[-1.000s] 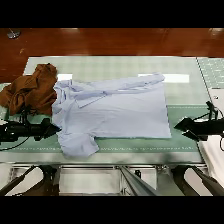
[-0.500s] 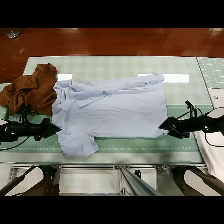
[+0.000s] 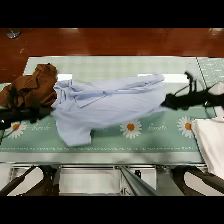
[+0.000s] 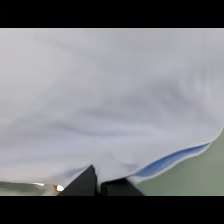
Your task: Fold the shirts.
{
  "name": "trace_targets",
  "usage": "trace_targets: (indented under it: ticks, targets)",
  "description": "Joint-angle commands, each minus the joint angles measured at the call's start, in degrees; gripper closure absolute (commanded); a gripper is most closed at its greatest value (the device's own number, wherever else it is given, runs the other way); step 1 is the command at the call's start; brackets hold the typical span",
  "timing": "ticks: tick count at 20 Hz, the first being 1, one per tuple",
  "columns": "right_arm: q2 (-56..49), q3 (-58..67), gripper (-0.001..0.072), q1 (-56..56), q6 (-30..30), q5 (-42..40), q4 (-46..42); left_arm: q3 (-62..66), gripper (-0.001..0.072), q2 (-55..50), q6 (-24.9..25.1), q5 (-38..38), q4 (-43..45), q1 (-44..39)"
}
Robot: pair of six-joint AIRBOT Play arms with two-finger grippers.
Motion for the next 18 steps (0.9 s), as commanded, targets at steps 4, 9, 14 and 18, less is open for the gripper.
trace_targets:
  ticks: [4,9,14,18]
  targets:
    - [0.0,48.4,0.0688,0.6,4.7,7.6,-8.3,33.9,0.0688,7.1,2.6,1.8,-18.3,0.2]
    - [10.0,65.1,0.0688,0.6,5.1,8.6,-14.8,57.3,0.0689,16.2,-4.5,7.6,5.8,0.2]
    - [21.8,65.1,0.0688,0.6,5.7,15.0,-22.0,60.9,0.0688,28.2,-10.7,5.9,27.4,-0.6]
    - [27.5,61.2,0.0688,0.6,7.4,20.9,-24.3,60.8,0.0688,34.2,-14.3,1.7,43.9,-10.4]
